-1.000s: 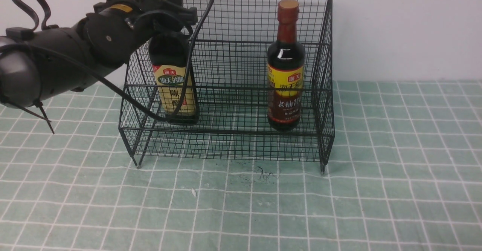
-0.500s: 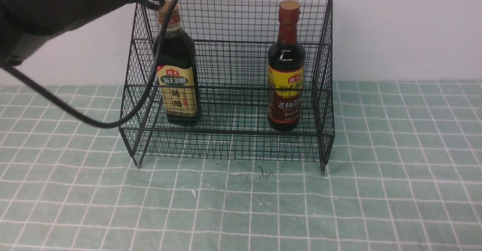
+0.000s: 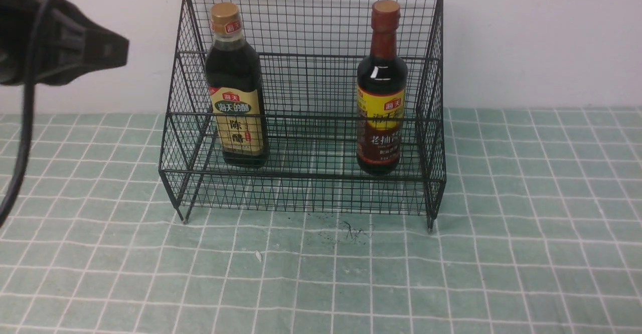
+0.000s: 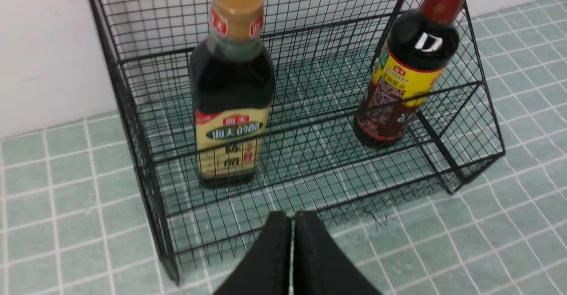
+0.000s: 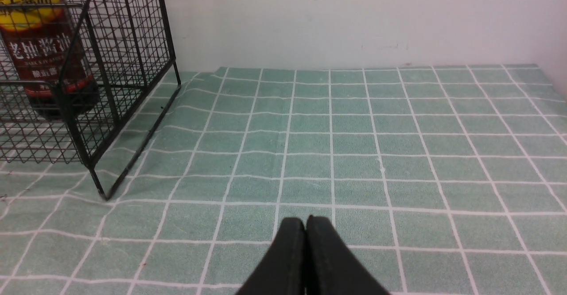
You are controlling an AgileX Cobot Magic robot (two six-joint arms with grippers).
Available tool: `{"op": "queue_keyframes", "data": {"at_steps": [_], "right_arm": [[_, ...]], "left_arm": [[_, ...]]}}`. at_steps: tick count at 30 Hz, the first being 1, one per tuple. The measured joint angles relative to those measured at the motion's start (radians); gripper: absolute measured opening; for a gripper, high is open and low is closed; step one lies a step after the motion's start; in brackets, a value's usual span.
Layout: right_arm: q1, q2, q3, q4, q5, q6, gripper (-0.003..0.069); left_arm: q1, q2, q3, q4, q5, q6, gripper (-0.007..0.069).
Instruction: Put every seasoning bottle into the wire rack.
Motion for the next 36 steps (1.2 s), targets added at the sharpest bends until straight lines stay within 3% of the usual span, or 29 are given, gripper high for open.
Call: {"op": "queue_keyframes", "data": {"at_steps": [10,18,21,24,28,31,36], "right_arm": [[0.000,0.000,0.000,0.000,0.000,0.008,-0.0015],[0.000,0.000,0.000,0.000,0.000,0.009,-0.0015],[0.000,0.000,0.000,0.000,0.000,0.009,-0.0015],[0.000,0.000,0.000,0.000,0.000,0.009,-0.0015],[0.000,0.000,0.000,0.000,0.000,0.009,-0.0015],[0.000,0.000,0.000,0.000,0.000,0.009,-0.0015],[0.000,0.000,0.000,0.000,0.000,0.009,-0.0015]], "left_arm": [[0.002,-0.325,0.166,-0.068,0.093,-0.015,-0.0006],[-0.026,-0.440,0.168,-0.064,0.025,0.062,-0.0006],[-0.061,-0.465,0.203,0.022,-0.056,0.063,-0.0006],[-0.065,-0.505,0.260,0.112,-0.118,-0.008,-0.0006],[-0.066,-0.624,0.434,0.341,-0.238,-0.196,-0.0006],[-0.066,-0.762,0.679,0.545,-0.385,-0.341,-0.0006],[-0.066,-0.950,0.989,0.609,-0.516,-0.385,-0.0006]]}}
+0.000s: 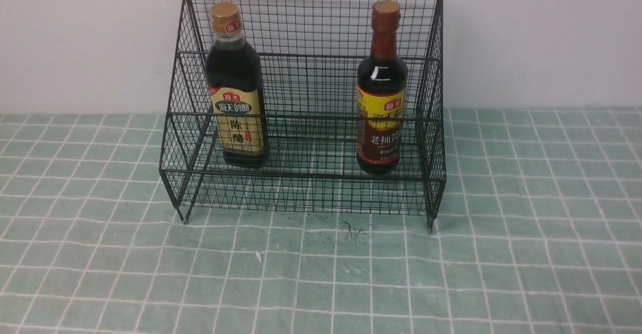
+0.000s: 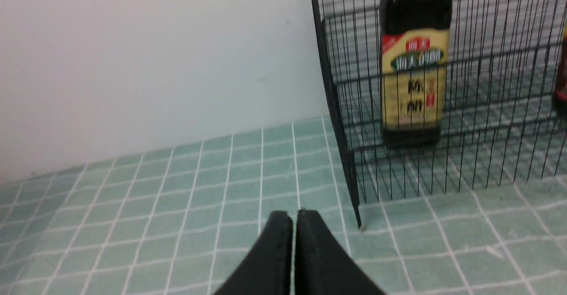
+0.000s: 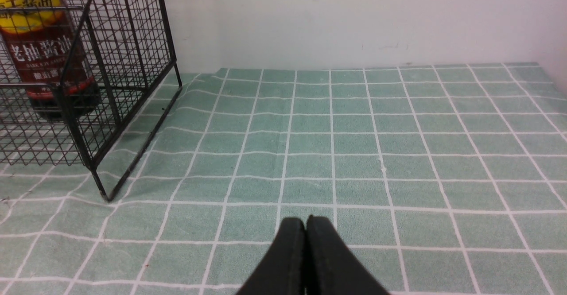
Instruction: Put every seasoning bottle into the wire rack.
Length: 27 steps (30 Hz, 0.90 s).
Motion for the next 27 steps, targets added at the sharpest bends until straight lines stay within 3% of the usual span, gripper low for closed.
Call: {"op": "queue_keyframes", "data": {"at_steps": [6,27], "right_arm": [[0.000,0.000,0.000,0.000,0.000,0.000,-0.0015],[0.000,0.000,0.000,-0.001,0.000,0.000,-0.0015]], "left_arm": [[0.012,-0.127,0.218,-0.001,-0.005,-0.006,-0.0006],[0.013,-0.130,0.229,-0.002,0.015,-0.013,-0.0006]]}}
